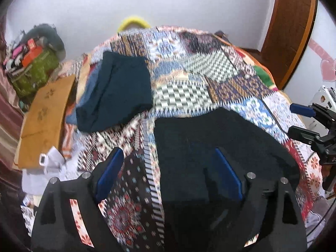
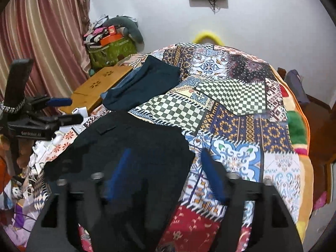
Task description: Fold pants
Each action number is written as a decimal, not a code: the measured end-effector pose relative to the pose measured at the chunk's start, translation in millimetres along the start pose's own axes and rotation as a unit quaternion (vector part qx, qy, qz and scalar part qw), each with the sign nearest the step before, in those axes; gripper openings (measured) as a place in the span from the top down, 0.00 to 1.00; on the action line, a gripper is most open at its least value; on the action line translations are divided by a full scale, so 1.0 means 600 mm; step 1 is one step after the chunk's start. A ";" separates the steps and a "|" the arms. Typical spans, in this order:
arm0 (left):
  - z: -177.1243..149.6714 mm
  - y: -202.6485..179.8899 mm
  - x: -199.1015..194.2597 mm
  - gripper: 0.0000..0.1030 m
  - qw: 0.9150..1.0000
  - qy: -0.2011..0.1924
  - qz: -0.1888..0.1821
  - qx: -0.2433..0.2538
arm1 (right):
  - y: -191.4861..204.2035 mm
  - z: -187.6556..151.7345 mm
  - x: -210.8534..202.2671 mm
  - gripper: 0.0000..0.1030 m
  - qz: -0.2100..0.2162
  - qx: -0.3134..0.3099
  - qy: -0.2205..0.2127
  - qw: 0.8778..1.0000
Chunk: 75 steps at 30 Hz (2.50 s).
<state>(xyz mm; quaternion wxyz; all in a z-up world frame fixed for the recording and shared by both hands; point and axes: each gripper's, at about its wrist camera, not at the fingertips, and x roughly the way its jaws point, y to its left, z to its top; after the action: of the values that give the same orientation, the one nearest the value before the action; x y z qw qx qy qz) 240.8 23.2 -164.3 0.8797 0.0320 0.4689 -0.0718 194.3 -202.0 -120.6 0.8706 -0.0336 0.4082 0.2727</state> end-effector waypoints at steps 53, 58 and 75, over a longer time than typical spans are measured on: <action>0.205 0.189 -0.073 0.75 0.985 -0.155 -0.042 -0.065 | 0.092 0.235 0.117 0.78 0.130 0.003 -0.048 0.990; 0.229 0.234 -0.020 0.75 0.984 -0.165 -0.026 -0.055 | 0.095 0.268 0.181 0.78 0.122 0.007 -0.053 0.991; 0.197 0.352 0.404 0.65 0.995 0.005 0.079 -0.067 | 0.072 0.249 0.535 0.75 0.040 0.013 0.104 0.994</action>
<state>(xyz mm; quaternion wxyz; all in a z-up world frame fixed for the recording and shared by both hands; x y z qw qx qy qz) 504.2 194.0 -301.5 0.8805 0.0107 0.4730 0.0296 442.2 19.9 -248.3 0.8119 -0.0345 0.5013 0.2971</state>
